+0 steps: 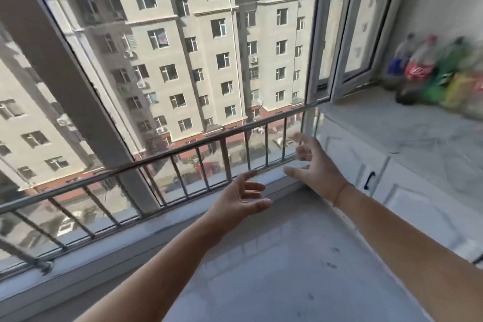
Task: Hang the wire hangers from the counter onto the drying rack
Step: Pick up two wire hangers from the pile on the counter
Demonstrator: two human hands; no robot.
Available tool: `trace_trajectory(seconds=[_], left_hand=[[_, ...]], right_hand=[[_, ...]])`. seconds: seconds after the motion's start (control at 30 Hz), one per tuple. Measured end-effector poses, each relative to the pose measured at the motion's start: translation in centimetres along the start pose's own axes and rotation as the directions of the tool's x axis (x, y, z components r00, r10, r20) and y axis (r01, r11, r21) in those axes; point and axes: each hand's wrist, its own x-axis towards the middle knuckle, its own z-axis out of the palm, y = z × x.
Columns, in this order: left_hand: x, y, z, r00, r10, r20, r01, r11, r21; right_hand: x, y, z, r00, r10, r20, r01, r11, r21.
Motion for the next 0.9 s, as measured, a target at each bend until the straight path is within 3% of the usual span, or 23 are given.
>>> trace_trajectory(seconds=[0.27, 0.47, 0.67, 0.9], left_hand=[[8.4, 2.2, 13.7, 0.992, 0.039, 0.122, -0.042, 0.999, 0.025], [13.6, 4.1, 22.8, 0.965, 0.046, 0.259, -0.056, 0.998, 0.030], [19.4, 5.7, 30.2, 0.908, 0.051, 0.416, -0.084, 0.995, 0.062], [27.9, 6.3, 37.5, 0.843, 0.030, 0.536, -0.088, 0.993, 0.084]], right_hand=[[-0.8, 7.8, -14.7, 0.984, 0.088, -0.153, -0.096, 0.994, -0.046], [-2.7, 12.6, -24.4, 0.930, 0.190, -0.315, -0.212, 0.976, -0.039], [-4.2, 17.5, -31.7, 0.807, 0.308, -0.503, -0.351, 0.936, 0.011], [-3.2, 23.5, -39.0, 0.677, 0.402, -0.617, -0.477, 0.878, 0.048]])
